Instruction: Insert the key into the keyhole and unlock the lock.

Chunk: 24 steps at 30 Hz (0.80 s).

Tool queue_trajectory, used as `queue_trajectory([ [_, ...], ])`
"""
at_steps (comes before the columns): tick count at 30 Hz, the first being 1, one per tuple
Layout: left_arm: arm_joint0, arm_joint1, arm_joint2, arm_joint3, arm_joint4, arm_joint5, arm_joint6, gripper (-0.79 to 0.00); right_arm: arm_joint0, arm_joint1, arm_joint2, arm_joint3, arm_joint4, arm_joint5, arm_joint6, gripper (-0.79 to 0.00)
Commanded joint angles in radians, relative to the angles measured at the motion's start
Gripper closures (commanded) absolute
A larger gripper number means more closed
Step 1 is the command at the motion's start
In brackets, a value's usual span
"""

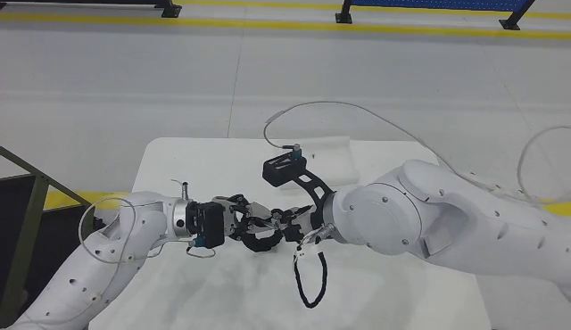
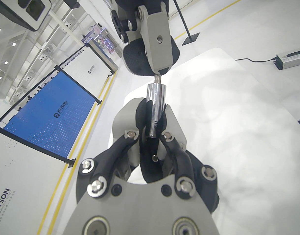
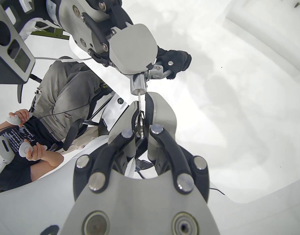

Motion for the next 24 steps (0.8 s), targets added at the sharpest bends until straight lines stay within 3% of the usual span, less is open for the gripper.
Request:
queue_trajectory([
  [1, 0.001, -0.001, -0.001, -0.001, 0.000, -0.001, -0.002, 0.000, 0.010, -0.004, -0.014, 0.004, 0.005, 0.006, -0.006, 0.000],
  [10, 0.007, -0.004, -0.007, -0.004, 0.002, -0.012, -0.008, 0.000, 0.061, -0.024, -0.061, 0.019, 0.040, 0.024, -0.023, 0.000],
  [11, 0.008, -0.005, -0.008, 0.000, -0.004, -0.017, -0.009, 0.000, 0.065, -0.027, -0.060, 0.018, 0.041, 0.025, -0.025, -0.062],
  [12, 0.009, -0.006, -0.008, 0.006, -0.012, -0.025, -0.011, 0.000, 0.067, -0.029, -0.059, 0.018, 0.042, 0.028, -0.028, -0.557],
  [13, 0.009, -0.007, -0.008, 0.010, -0.021, -0.034, -0.013, 0.000, 0.068, -0.030, -0.058, 0.017, 0.042, 0.030, -0.030, -0.785],
  [20, -0.003, -0.018, 0.002, 0.052, -0.084, -0.099, -0.021, 0.000, 0.063, -0.028, -0.040, 0.002, 0.004, -0.005, -0.029, -0.785],
  [24, -0.008, -0.024, -0.002, 0.072, -0.130, -0.122, -0.031, 0.000, 0.041, -0.018, -0.017, 0.000, -0.003, -0.075, -0.036, -0.785],
])
